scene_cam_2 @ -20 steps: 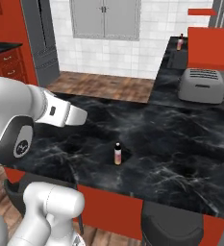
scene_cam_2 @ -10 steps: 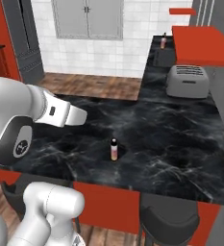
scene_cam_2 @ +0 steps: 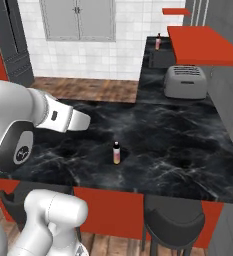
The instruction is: Place the large bottle from the dining counter next to the other large bottle outside the sink, and place the small bottle from the dining counter next to the other small bottle inside the sink.
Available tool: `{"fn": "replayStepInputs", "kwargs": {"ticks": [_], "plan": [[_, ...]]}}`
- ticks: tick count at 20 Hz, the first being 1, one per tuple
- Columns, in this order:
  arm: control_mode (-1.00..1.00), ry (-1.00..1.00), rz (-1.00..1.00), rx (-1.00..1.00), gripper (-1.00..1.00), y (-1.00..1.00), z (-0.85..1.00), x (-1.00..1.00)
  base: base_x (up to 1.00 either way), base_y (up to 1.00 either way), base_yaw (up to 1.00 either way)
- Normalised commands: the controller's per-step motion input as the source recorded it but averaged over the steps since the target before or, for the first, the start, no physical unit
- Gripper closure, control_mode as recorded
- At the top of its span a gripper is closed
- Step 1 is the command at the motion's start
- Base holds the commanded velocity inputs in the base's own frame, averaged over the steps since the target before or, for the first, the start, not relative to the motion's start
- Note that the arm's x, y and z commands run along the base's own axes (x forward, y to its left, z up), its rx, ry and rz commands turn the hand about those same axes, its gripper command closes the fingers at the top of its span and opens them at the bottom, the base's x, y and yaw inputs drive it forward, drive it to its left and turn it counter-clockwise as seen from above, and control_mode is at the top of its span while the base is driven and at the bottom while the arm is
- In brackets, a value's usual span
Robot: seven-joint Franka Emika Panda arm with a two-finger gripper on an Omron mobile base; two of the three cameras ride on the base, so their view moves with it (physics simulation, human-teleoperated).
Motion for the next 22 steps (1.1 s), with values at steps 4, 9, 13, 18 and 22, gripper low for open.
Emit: {"fn": "replayStepInputs", "kwargs": {"ticks": [4, 9, 13, 18, 22], "plan": [[1.0, 0.0, 0.0, 0.0, -1.0, 0.0, 0.0, 0.0, 0.28, -0.01, -0.25], [1.0, 0.0, 0.0, 0.0, -1.0, 0.0, 0.0, 0.0, 0.3, 0.0, -0.2], [1.0, 0.0, 0.0, 0.0, -1.0, 0.0, 0.0, 0.0, 0.17, 0.0, -0.11], [-1.0, 0.17, 0.0, 0.0, -1.0, 0.0, 0.01, 0.02, 0.0, 0.0, 0.0], [-1.0, 0.18, 0.0, 0.0, -1.0, 0.0, 0.0, 0.0, 0.0, 0.0, 0.0]]}}
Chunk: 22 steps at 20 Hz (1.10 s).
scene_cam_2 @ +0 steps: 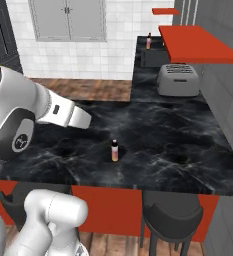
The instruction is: Place the large bottle from the dining counter next to the other large bottle outside the sink, and place the small bottle from the dining counter next to the other small bottle inside the sink.
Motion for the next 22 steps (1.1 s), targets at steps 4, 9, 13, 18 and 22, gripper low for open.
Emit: {"fn": "replayStepInputs", "kwargs": {"ticks": [4, 9, 13, 18, 22], "plan": [[-1.0, 0.17, 0.0, 0.01, -1.0, 0.0, -0.02, 0.01, 0.0, 0.0, 0.0], [-1.0, 0.13, 0.0, 0.01, -1.0, 0.0, -0.17, 0.01, 0.0, 0.0, 0.0], [-1.0, 0.1, 0.0, 0.03, -1.0, 0.0, -0.2, 0.0, 0.0, 0.0, 0.0], [-1.0, 0.08, 0.0, 0.02, -1.0, 0.0, -0.21, 0.0, 0.0, 0.0, 0.0], [-1.0, 0.07, 0.0, 0.02, -1.0, 0.0, -0.19, 0.0, 0.0, 0.0, 0.0]]}}
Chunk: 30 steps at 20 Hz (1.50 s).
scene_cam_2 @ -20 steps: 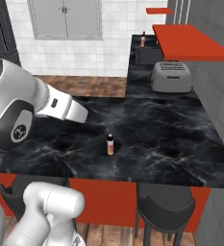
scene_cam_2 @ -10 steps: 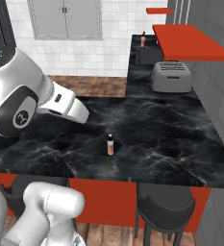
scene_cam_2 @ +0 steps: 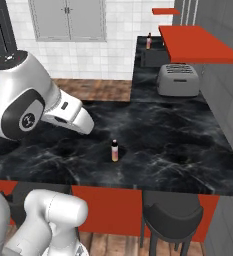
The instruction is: Place the large bottle from the dining counter next to the other large bottle outside the sink, and place the small bottle from the dining counter next to the other small bottle inside the sink.
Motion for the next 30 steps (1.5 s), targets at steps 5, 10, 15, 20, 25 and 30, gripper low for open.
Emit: {"fn": "replayStepInputs", "kwargs": {"ticks": [5, 10, 15, 20, 25, 30], "plan": [[-1.0, 0.05, 0.0, 0.01, -1.0, 0.0, -0.17, 0.0, 0.0, 0.0, 0.0], [-1.0, 0.04, 0.0, 0.03, -1.0, 0.0, -0.2, 0.0, 0.0, 0.0, 0.0], [-1.0, 0.01, 0.01, 0.02, -1.0, 0.0, -0.25, 0.03, 0.0, 0.0, 0.0], [-1.0, 0.0, 0.04, 0.01, -1.0, 0.0, -0.23, 0.06, 0.0, 0.0, 0.0], [-1.0, 0.0, 0.03, 0.0, -1.0, 0.0, -0.18, 0.07, 0.0, 0.0, 0.0], [-1.0, 0.0, 0.02, 0.0, -1.0, 0.0, -0.08, 0.18, 0.0, 0.0, 0.0]]}}
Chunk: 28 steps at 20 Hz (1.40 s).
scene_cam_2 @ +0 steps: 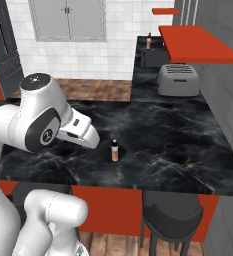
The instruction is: Place the large bottle from the dining counter next to the other large bottle outside the sink, and place the small bottle from the dining counter next to the other small bottle inside the sink.
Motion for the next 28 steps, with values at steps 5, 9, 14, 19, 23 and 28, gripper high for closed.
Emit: {"fn": "replayStepInputs", "kwargs": {"ticks": [5, 9, 14, 19, 23, 28], "plan": [[-1.0, -0.03, 0.03, 0.0, -1.0, -0.01, -0.06, 0.3, 0.0, 0.0, 0.0], [-1.0, -0.04, 0.04, 0.0, -1.0, -0.02, -0.07, 0.28, 0.0, 0.0, 0.0], [-1.0, -0.06, 0.04, 0.0, -1.0, 0.0, -0.13, 0.17, 0.0, 0.0, 0.0], [-1.0, -0.06, 0.04, 0.0, -1.0, -0.02, -0.17, 0.04, 0.0, 0.0, 0.0], [-1.0, 0.01, 0.01, 0.0, -1.0, -0.02, -0.16, 0.09, 0.0, 0.0, 0.0], [-1.0, 0.02, 0.0, 0.0, -1.0, 0.0, -0.16, 0.17, 0.0, 0.0, 0.0]]}}
